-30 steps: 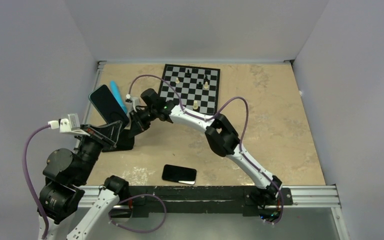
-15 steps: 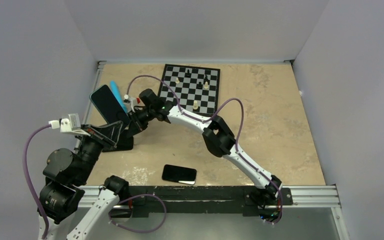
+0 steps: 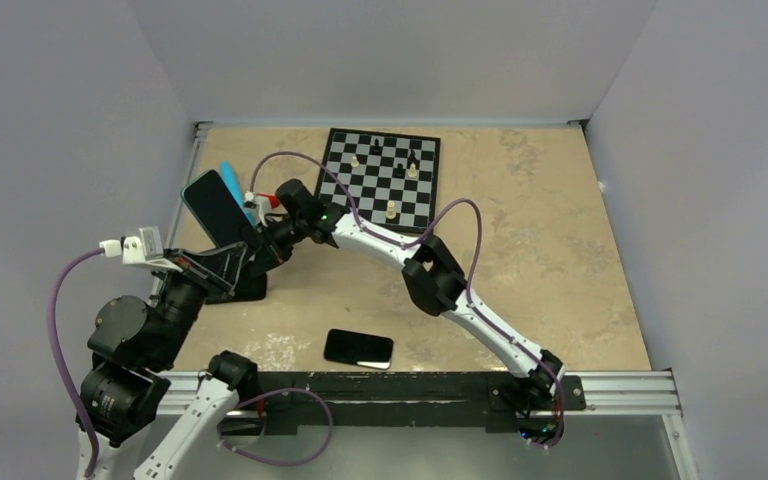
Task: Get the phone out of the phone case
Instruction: Place the phone case at the center of the board.
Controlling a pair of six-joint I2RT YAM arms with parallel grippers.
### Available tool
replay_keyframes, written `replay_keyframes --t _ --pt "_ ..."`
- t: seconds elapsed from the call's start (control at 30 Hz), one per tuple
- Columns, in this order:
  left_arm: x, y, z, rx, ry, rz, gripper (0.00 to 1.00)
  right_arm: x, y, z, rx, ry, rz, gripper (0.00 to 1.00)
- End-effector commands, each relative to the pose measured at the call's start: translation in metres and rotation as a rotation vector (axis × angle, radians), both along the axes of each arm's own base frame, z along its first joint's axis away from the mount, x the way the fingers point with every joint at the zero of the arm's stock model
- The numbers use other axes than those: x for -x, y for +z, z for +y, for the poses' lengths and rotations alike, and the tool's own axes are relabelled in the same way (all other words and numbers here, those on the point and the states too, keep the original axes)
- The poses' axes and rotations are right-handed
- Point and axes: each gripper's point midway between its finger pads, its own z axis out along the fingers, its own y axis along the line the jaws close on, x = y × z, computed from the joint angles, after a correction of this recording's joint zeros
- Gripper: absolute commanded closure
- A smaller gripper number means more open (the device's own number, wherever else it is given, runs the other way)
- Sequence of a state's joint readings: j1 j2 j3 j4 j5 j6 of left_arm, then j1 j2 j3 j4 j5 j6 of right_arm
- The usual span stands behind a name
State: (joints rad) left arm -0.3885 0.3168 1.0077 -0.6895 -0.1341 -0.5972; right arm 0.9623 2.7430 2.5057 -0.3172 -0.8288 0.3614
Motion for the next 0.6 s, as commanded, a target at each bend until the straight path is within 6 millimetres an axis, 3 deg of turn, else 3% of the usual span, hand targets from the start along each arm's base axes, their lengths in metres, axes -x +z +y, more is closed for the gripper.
replay_keyframes --t 0.0,0.27,0.57 --pt "-0.0025 0.027 -0.0019 0.017 -0.008 -0.1 1.0 0.0032 0.0195 0.0078 -0.068 0.041 -0.046 0.96" --pt "-0.0028 0.029 -0.0037 0.02 -0.016 -0.105 1.0 0.0002 0.015 0.009 -0.059 0.026 -0.048 0.84" --pt "-0.0034 0.0286 -0.0058 0.026 -0.025 -0.1 1.0 -0.0013 0.0163 0.0086 -0.05 0.015 -0.054 0.53"
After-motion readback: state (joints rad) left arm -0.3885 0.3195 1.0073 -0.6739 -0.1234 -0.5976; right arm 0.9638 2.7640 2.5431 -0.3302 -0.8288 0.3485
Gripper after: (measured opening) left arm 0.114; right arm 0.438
